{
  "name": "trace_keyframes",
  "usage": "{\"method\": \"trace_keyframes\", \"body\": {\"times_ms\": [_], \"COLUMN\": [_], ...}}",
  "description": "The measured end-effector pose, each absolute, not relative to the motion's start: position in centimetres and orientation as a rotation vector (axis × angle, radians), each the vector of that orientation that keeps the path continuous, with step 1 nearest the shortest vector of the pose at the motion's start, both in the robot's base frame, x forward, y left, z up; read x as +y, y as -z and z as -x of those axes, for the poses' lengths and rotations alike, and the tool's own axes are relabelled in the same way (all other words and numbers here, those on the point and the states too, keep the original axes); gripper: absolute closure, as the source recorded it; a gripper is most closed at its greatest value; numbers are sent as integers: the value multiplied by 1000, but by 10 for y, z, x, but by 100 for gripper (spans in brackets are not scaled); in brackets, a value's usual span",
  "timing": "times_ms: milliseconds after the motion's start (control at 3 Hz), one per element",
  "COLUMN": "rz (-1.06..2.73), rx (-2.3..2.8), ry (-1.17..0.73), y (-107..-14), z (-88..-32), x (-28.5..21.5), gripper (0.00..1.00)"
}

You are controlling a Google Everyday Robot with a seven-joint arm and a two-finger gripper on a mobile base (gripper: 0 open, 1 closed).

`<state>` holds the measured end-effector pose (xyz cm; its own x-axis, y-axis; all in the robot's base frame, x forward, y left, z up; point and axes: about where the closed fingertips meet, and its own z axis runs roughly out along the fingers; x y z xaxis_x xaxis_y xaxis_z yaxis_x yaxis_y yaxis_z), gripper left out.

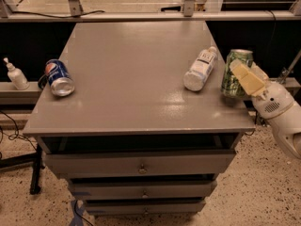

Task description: Place green can upright

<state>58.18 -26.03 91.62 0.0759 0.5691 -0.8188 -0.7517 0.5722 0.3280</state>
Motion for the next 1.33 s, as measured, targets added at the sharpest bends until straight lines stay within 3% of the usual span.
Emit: {"method": "trace_keyframes", "body": {"times_ms": [1333], "rz": [409], "rx": [942], "ry": [-1200], "y": [-901], "z": [-558], "x": [-298], "gripper": [100]}}
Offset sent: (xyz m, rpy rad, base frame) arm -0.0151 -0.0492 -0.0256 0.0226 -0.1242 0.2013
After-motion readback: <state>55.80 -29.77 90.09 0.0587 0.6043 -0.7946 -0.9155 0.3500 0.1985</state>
